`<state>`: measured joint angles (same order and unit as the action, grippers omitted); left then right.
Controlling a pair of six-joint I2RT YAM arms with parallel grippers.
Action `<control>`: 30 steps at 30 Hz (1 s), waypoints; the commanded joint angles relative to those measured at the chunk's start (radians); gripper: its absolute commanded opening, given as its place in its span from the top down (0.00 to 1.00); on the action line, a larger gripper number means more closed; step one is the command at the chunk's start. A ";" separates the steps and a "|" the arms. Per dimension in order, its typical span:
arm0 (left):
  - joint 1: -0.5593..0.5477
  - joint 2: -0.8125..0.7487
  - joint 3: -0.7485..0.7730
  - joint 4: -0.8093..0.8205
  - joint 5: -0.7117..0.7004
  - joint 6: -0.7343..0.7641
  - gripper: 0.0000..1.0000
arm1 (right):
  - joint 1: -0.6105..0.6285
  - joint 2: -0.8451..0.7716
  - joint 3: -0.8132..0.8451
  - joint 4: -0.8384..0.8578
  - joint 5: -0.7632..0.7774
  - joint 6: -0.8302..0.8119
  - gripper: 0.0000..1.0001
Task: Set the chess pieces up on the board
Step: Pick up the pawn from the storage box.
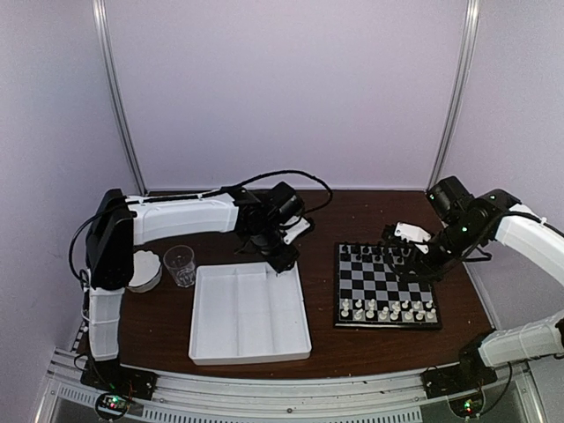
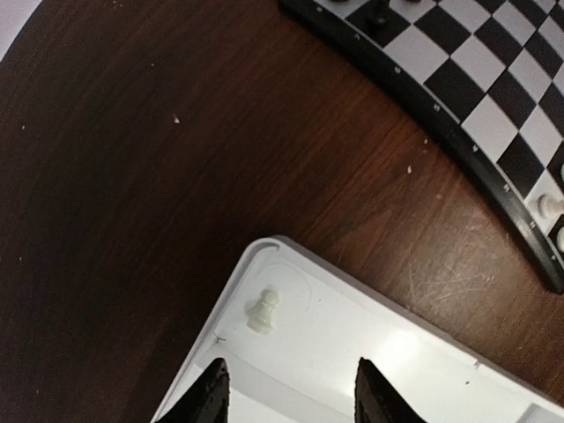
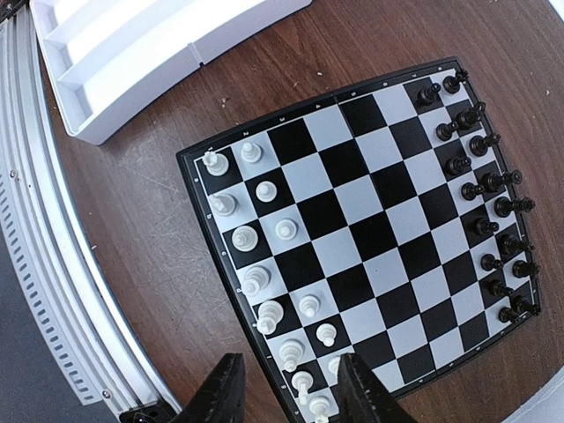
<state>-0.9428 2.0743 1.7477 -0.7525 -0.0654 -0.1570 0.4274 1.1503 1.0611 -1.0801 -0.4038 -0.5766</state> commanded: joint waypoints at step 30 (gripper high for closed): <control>0.084 0.216 0.177 -0.186 0.081 0.375 0.61 | -0.032 -0.057 -0.076 0.064 0.010 -0.010 0.61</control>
<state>-0.8593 2.2601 1.8885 -0.9249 0.0189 0.1974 0.4023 1.1004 0.9787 -1.0073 -0.3996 -0.5789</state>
